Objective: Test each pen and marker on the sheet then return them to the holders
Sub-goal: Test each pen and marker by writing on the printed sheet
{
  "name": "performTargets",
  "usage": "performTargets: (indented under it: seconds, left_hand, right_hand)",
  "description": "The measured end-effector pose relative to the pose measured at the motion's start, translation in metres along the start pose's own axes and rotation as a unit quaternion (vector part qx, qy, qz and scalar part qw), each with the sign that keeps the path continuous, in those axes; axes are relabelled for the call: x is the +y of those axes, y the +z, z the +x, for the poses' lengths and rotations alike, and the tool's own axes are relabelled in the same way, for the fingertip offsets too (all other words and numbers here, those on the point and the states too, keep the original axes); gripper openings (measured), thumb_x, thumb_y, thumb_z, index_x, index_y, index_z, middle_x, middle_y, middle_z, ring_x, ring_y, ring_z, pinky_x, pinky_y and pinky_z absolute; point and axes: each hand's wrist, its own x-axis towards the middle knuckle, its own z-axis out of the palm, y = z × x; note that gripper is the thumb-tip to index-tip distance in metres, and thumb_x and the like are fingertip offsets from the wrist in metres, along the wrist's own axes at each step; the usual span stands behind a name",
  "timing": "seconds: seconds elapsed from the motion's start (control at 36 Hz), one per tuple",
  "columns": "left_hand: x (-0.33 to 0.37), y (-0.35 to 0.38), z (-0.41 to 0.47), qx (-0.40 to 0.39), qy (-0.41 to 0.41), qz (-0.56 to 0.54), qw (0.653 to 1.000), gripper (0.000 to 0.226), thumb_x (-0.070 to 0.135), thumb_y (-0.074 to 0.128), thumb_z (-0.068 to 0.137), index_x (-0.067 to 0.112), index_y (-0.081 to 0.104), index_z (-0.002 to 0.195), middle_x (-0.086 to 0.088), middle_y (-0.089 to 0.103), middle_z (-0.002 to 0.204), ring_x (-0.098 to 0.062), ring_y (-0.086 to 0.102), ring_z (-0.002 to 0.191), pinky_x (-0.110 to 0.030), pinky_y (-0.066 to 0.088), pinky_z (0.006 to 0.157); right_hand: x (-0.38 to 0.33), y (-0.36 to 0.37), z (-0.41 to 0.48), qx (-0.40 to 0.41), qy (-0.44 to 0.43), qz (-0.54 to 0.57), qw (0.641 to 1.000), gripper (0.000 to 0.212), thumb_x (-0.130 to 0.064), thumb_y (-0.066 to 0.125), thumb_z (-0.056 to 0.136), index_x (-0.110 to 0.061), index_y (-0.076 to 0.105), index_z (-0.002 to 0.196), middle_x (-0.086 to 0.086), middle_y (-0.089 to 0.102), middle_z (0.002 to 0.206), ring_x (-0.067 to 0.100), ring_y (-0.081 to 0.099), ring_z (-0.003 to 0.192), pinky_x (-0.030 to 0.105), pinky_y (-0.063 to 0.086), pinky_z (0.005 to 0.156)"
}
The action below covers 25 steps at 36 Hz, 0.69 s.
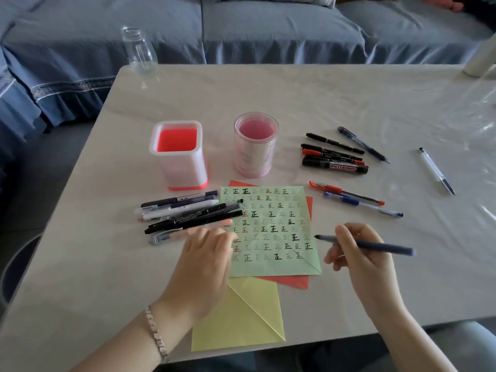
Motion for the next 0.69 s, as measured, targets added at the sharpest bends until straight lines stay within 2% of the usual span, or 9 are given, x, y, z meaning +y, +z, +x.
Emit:
performTargets:
  seconds: [0.08, 0.14, 0.22, 0.31, 0.39, 0.44, 0.53, 0.58, 0.69]
  left_hand:
    - [-0.009, 0.009, -0.006, 0.021, 0.009, 0.039, 0.999, 0.021, 0.013, 0.037, 0.085, 0.014, 0.046, 0.104, -0.001, 0.055, 0.095, -0.018, 0.042, 0.09, -0.035, 0.045, 0.079]
    - [-0.009, 0.012, -0.006, 0.047, 0.014, 0.05, 0.998, 0.026, 0.005, 0.051, 0.082, 0.013, 0.047, 0.106, -0.004, 0.053, 0.1, -0.021, 0.043, 0.092, -0.035, 0.037, 0.086]
    - [0.003, 0.017, -0.002, 0.058, 0.03, 0.037, 0.997, 0.053, -0.006, 0.072, 0.068, 0.012, 0.048, 0.112, -0.011, 0.056, 0.106, -0.026, 0.045, 0.103, -0.04, 0.03, 0.099]
    - [0.023, 0.018, 0.004, 0.03, 0.096, -0.001, 0.995, 0.041, 0.006, 0.056, 0.08, 0.017, 0.048, 0.119, -0.012, 0.057, 0.118, -0.025, 0.042, 0.115, -0.041, 0.034, 0.104]
    - [0.039, 0.021, 0.007, -0.053, 0.145, -0.012, 0.988, 0.039, 0.026, 0.041, 0.089, 0.024, 0.051, 0.127, -0.013, 0.05, 0.134, -0.026, 0.037, 0.127, -0.038, 0.023, 0.111]
    - [0.046, 0.027, 0.009, -0.092, 0.163, 0.007, 0.982, 0.04, 0.033, 0.037, 0.092, 0.029, 0.05, 0.13, -0.012, 0.042, 0.142, -0.026, 0.034, 0.133, -0.037, 0.018, 0.114]
    - [0.05, 0.039, 0.012, -0.117, 0.17, 0.049, 0.977, 0.04, 0.041, 0.033, 0.093, 0.034, 0.045, 0.13, -0.011, 0.038, 0.145, -0.028, 0.032, 0.135, -0.044, 0.023, 0.111]
    - [0.049, 0.045, 0.013, -0.127, 0.173, 0.053, 0.975, 0.04, 0.045, 0.031, 0.093, 0.036, 0.044, 0.13, -0.011, 0.034, 0.147, -0.03, 0.027, 0.137, -0.045, 0.018, 0.113]
    - [0.046, 0.05, 0.012, -0.135, 0.175, 0.031, 0.975, 0.041, 0.047, 0.031, 0.095, 0.037, 0.046, 0.131, -0.011, 0.03, 0.15, -0.029, 0.02, 0.14, -0.042, 0.008, 0.111]
  right_hand:
    - [0.015, -0.004, 0.0, 0.003, 0.014, -0.019, 1.0, 0.015, -0.006, 0.05, 0.091, -0.008, 0.059, 0.078, 0.005, 0.067, 0.061, 0.017, 0.062, 0.054, 0.021, 0.051, 0.048]
    - [0.022, -0.003, -0.001, 0.01, 0.022, -0.019, 1.0, 0.016, -0.007, 0.05, 0.09, -0.01, 0.059, 0.078, 0.004, 0.07, 0.066, 0.018, 0.065, 0.058, 0.022, 0.053, 0.05]
    - [0.025, -0.001, 0.0, 0.014, 0.023, -0.01, 1.0, 0.014, -0.008, 0.05, 0.09, -0.01, 0.059, 0.078, 0.002, 0.071, 0.071, 0.018, 0.066, 0.062, 0.023, 0.054, 0.052]
    - [0.025, 0.003, 0.003, 0.023, 0.011, -0.012, 1.0, 0.013, -0.009, 0.053, 0.089, -0.01, 0.059, 0.077, 0.001, 0.071, 0.069, 0.016, 0.066, 0.06, 0.022, 0.054, 0.051]
    - [0.025, 0.007, 0.006, 0.047, -0.012, -0.033, 0.998, 0.013, -0.011, 0.061, 0.084, -0.007, 0.06, 0.072, 0.0, 0.068, 0.057, 0.011, 0.061, 0.05, 0.018, 0.051, 0.048]
    - [0.027, 0.01, 0.007, 0.078, -0.016, -0.029, 0.996, 0.022, -0.014, 0.065, 0.081, -0.002, 0.057, 0.064, 0.001, 0.063, 0.048, 0.009, 0.055, 0.041, 0.016, 0.048, 0.044]
    - [0.033, 0.015, 0.008, 0.121, -0.018, -0.024, 0.992, 0.036, -0.016, 0.066, 0.081, -0.001, 0.047, 0.054, 0.003, 0.052, 0.037, 0.009, 0.046, 0.034, 0.015, 0.042, 0.041]
    - [0.04, 0.017, 0.009, 0.14, -0.023, -0.022, 0.99, 0.04, -0.012, 0.063, 0.084, 0.002, 0.042, 0.053, 0.005, 0.047, 0.037, 0.006, 0.043, 0.032, 0.015, 0.037, 0.038]
    - [0.049, 0.02, 0.009, 0.156, -0.035, -0.054, 0.986, 0.038, 0.0, 0.055, 0.086, 0.007, 0.034, 0.054, 0.014, 0.044, 0.05, 0.004, 0.056, 0.043, 0.01, 0.037, 0.043]
